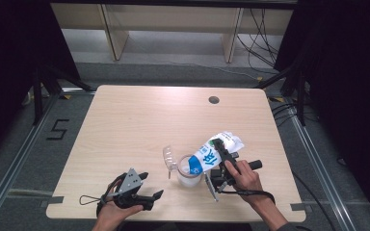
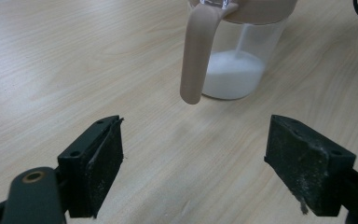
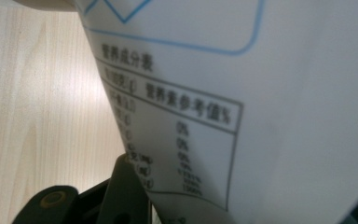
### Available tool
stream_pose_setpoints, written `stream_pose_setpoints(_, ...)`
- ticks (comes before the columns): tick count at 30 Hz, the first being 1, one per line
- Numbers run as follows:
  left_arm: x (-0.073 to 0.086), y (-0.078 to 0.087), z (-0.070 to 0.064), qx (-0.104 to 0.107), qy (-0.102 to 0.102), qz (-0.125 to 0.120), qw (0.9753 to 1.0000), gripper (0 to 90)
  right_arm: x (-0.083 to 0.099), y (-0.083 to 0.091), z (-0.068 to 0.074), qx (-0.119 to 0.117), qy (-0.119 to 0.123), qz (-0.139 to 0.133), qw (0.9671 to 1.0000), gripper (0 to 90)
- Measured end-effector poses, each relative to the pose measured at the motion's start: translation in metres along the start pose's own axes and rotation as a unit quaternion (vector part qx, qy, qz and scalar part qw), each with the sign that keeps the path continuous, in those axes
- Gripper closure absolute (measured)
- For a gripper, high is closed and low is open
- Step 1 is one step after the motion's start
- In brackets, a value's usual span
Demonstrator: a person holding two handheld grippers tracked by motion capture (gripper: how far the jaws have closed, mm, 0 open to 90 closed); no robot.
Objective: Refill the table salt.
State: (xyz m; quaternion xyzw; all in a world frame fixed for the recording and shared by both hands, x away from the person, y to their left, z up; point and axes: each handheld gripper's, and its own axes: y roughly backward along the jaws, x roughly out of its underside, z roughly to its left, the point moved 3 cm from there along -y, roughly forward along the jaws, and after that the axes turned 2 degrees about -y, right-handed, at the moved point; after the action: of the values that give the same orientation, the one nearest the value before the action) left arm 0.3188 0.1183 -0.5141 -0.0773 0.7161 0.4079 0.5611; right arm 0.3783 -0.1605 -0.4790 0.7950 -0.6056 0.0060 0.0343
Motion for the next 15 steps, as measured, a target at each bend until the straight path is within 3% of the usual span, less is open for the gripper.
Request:
stream_pose_setpoints(3,0.0001,0.0005,0.0011,-0.001,-0.006,0.004,1.0000,18.5,0.0000,-0.0005,0.0000,0.002,0.000,-0.002,1.0000,64.9)
stream_pose_setpoints(13,0.0000,0.0000,-0.0001,0.000,0.000,0.000,1.0000,18.5,0.0002,0.0000,-0.0001,-0.001,0.002,-0.001,1.0000,65.3)
stream_pose_setpoints(15,0.0001,0.0000,0.0000,0.000,0.000,0.000,1.0000,18.5,0.0010,-0.0005,0.0029,-0.007,-0.013,0.002,0.9999,65.4)
